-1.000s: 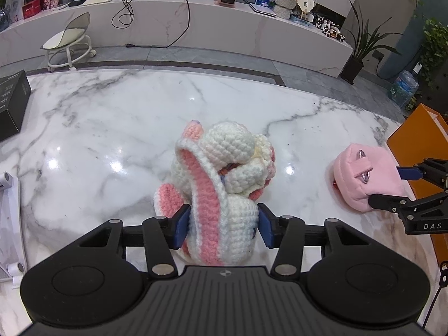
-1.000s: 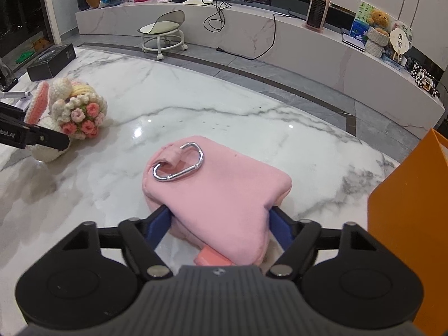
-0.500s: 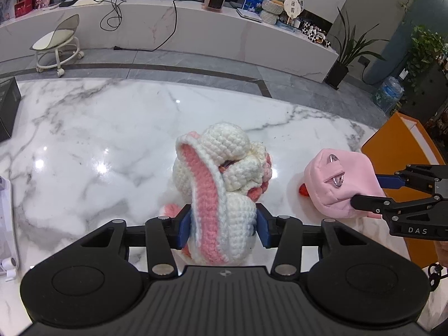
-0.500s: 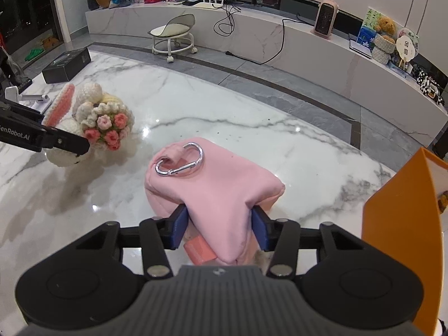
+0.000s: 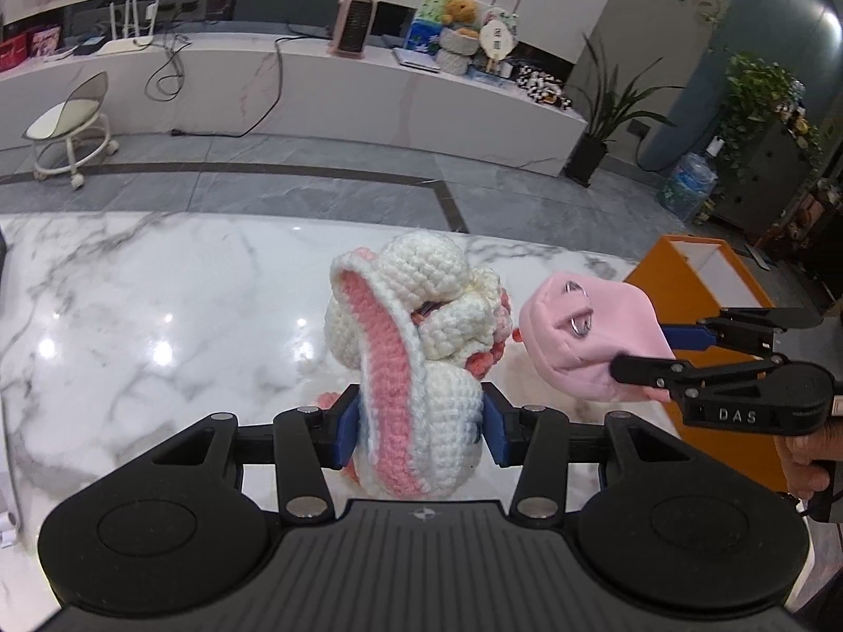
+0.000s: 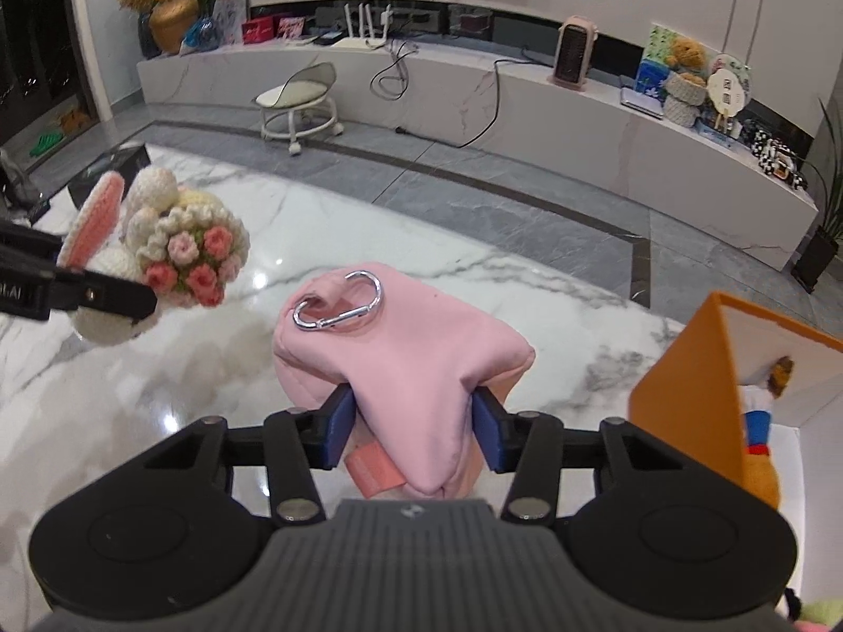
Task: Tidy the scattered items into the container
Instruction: 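Carry the crocheted bunny and pink pouch over the orange box with both tools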
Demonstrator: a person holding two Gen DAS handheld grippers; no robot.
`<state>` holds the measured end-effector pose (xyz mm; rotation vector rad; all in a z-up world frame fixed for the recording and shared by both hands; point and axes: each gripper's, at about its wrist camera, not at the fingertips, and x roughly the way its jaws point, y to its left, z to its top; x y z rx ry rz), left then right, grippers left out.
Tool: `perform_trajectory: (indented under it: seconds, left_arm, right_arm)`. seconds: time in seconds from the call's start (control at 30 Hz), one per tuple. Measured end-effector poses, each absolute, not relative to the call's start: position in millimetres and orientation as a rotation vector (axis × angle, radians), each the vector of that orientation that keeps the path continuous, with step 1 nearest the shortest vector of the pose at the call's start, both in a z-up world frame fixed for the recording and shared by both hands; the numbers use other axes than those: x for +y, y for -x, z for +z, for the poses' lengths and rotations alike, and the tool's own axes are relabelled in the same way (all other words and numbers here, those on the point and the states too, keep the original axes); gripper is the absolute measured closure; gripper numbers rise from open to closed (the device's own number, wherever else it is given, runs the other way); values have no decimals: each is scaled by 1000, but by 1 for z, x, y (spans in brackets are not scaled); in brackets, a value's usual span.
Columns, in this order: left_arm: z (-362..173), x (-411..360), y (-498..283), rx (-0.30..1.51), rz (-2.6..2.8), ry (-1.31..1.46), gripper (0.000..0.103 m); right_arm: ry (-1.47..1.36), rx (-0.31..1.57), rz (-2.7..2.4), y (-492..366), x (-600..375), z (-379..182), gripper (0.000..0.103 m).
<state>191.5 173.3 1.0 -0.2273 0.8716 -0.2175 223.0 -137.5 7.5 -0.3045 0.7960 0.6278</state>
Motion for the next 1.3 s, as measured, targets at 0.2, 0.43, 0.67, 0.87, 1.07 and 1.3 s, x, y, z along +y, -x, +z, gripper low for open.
perform_trajectory:
  seconds: [0.2,0.43,0.67,0.87,1.07,1.3]
  left_arm:
    - [10,158,-195,856,-241,219,49]
    - [30,131,-202,806,-286,218,49]
    - [46,87,-211,763,-351,199,49]
    - [50,59,-220,743,-396,204,49]
    - [52,32,-230,732,-432,191,49]
    - [59,-12,-237,711,-508,149,51]
  right_arm:
    - [264,772,597,-225,-155,23,52]
    - [200,730,568,-223,-176,45,52]
    - [153,700,521,-222,-203,63,52]
    - [108,682,463,-225,-237,76,52]
    - [83,660,401,-225,-268,83,52]
    - [51,662,329,-222,-304,84,52]
